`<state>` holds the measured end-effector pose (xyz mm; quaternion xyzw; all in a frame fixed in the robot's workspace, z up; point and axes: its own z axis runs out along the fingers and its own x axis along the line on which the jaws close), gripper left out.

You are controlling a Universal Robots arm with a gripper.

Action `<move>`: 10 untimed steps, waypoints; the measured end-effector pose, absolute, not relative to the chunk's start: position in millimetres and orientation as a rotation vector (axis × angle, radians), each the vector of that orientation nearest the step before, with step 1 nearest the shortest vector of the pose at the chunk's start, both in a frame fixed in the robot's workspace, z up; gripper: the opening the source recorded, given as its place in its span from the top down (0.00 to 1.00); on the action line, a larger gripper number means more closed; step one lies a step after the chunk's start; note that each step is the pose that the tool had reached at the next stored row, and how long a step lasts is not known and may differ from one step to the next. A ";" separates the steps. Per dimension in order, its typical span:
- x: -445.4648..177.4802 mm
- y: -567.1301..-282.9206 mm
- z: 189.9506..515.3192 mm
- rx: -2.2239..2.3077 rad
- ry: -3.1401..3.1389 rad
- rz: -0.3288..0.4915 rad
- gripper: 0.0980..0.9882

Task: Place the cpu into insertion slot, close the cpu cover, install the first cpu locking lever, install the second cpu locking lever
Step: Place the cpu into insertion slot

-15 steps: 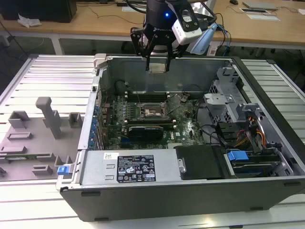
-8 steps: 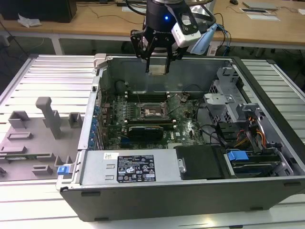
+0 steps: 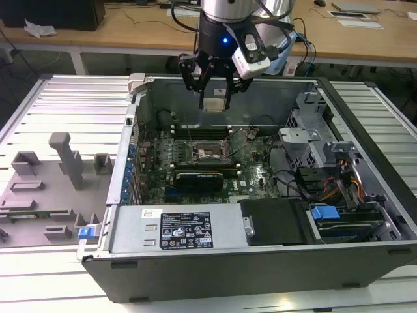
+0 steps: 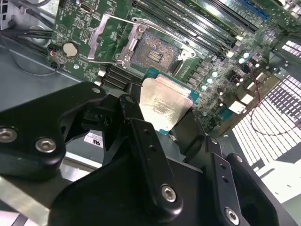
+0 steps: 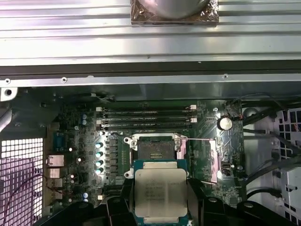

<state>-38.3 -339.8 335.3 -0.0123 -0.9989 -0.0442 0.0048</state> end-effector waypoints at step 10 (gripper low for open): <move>-40.1 -339.8 312.1 -0.038 -3.139 -0.139 0.50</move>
